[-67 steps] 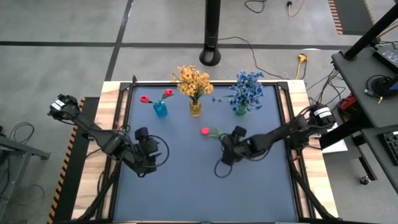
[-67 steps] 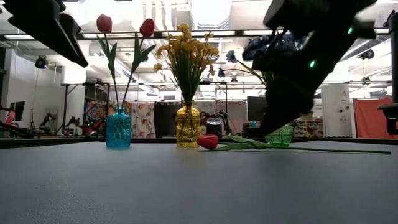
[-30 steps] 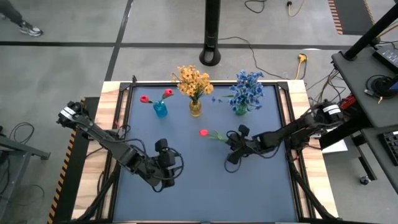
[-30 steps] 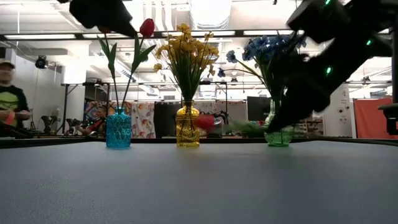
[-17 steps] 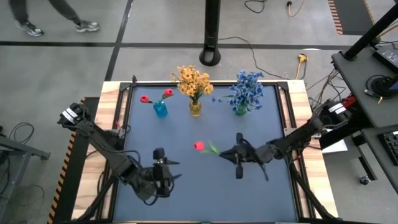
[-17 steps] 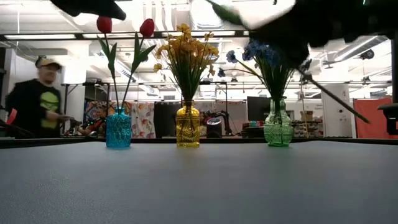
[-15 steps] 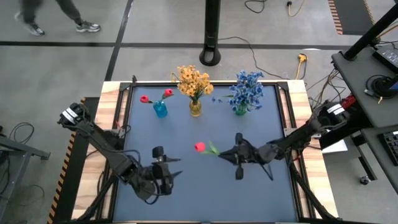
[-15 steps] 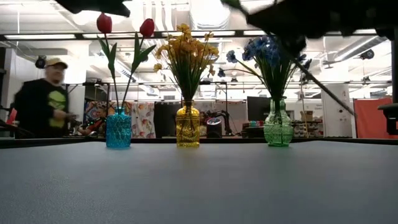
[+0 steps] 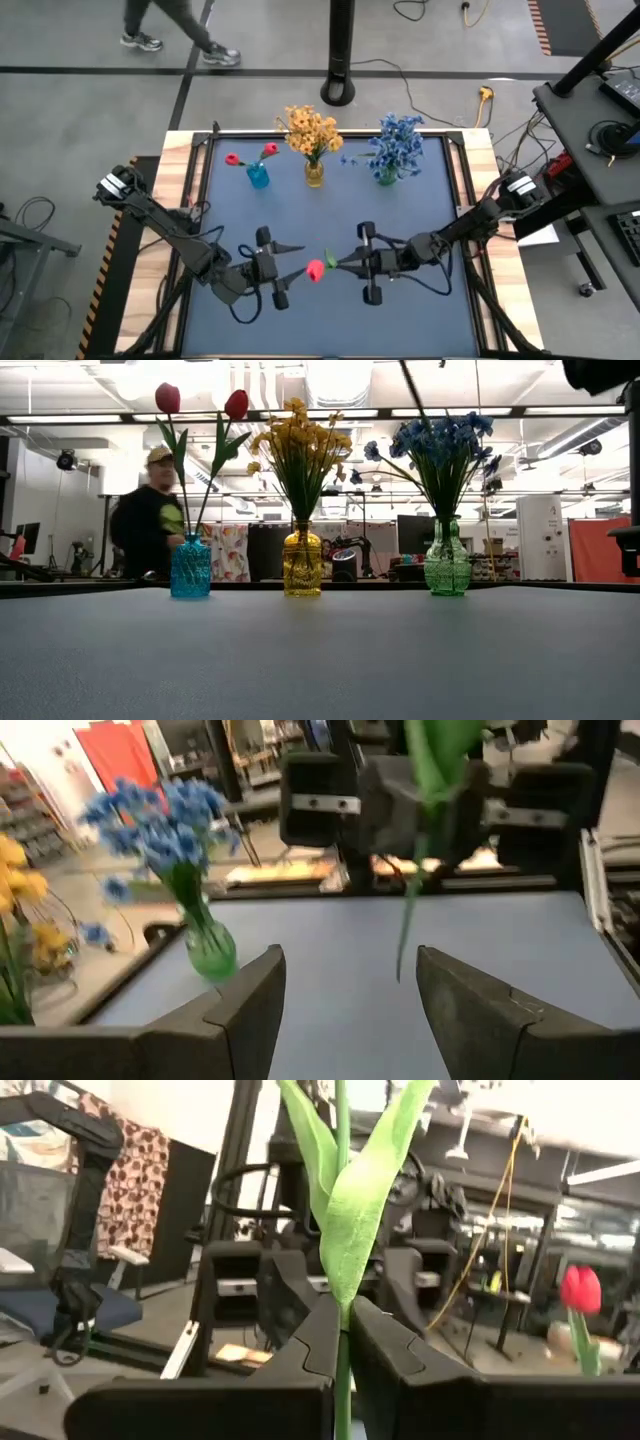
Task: Sort flowers into vase by color
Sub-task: Put the red tulip into the blue vase
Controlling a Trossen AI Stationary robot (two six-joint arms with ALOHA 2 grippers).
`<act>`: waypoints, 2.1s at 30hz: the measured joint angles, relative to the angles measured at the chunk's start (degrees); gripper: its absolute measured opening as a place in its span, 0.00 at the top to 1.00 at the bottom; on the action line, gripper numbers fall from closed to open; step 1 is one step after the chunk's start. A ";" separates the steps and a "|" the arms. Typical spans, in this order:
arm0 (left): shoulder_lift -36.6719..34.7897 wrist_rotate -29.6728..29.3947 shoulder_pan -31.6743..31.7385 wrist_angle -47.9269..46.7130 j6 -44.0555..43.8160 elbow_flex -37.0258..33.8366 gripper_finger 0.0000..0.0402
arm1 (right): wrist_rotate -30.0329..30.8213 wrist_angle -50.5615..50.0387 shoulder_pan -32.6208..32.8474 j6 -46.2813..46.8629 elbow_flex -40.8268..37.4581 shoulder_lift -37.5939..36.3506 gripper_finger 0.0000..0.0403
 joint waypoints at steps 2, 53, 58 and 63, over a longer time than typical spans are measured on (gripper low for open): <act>0.00 0.75 0.51 3.16 3.20 -0.02 0.47 | -0.98 -0.19 -0.13 -1.20 1.95 0.79 0.97; -11.89 -3.27 3.96 12.17 27.92 0.08 1.00 | 22.14 -22.92 -0.83 -5.01 12.56 -7.07 0.41; -20.14 -9.89 7.17 6.91 35.38 4.65 1.00 | 22.87 -31.96 -1.01 -0.75 12.56 -12.40 0.36; -24.51 -10.36 12.45 -15.66 32.86 17.37 1.00 | 22.87 -35.67 -1.01 1.94 12.54 -13.46 0.33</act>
